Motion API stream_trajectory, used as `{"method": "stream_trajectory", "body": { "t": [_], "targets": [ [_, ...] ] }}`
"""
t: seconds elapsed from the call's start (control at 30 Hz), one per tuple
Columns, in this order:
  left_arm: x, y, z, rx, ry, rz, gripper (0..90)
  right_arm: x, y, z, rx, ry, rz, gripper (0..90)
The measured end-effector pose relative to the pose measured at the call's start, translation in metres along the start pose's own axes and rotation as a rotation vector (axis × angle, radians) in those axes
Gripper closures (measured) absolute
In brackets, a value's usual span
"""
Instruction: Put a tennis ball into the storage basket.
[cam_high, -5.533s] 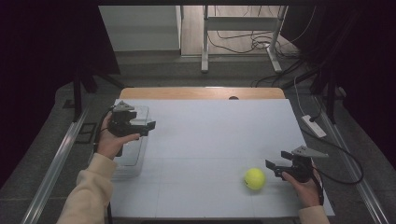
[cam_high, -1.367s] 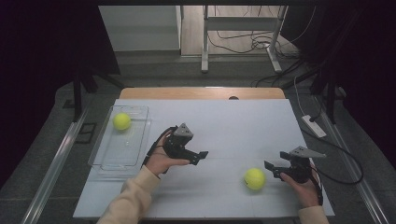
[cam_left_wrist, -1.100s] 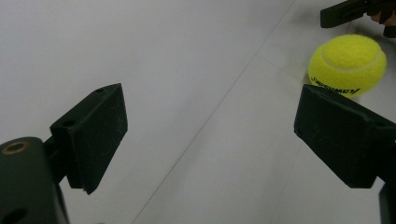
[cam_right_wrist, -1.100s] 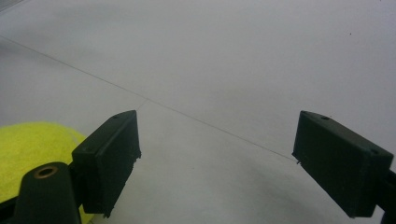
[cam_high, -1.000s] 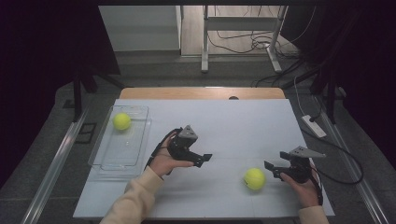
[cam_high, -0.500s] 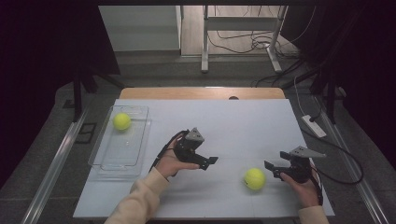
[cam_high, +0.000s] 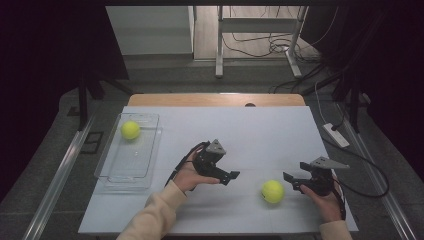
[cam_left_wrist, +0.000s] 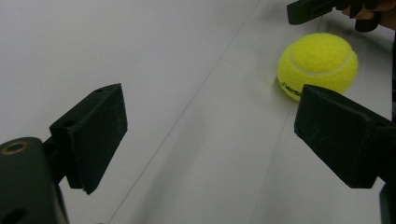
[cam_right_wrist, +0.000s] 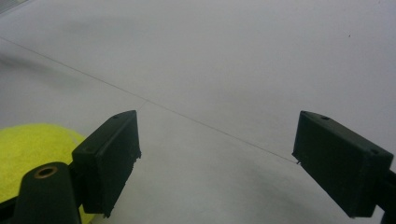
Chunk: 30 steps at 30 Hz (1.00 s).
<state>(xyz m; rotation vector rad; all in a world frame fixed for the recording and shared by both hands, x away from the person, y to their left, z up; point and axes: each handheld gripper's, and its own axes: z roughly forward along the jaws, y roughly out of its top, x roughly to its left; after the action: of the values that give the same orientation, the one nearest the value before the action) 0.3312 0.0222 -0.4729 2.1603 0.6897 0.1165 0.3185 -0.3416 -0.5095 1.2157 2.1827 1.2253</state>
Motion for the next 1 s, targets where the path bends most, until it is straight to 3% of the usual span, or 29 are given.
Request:
{"method": "stream_trajectory", "body": {
  "t": [1.0],
  "targets": [
    [-0.022,0.011,0.024,0.025,-0.074,0.063,10.1,-0.001,0.000,0.001,0.002,0.000,0.000,14.9]
  ]
}}
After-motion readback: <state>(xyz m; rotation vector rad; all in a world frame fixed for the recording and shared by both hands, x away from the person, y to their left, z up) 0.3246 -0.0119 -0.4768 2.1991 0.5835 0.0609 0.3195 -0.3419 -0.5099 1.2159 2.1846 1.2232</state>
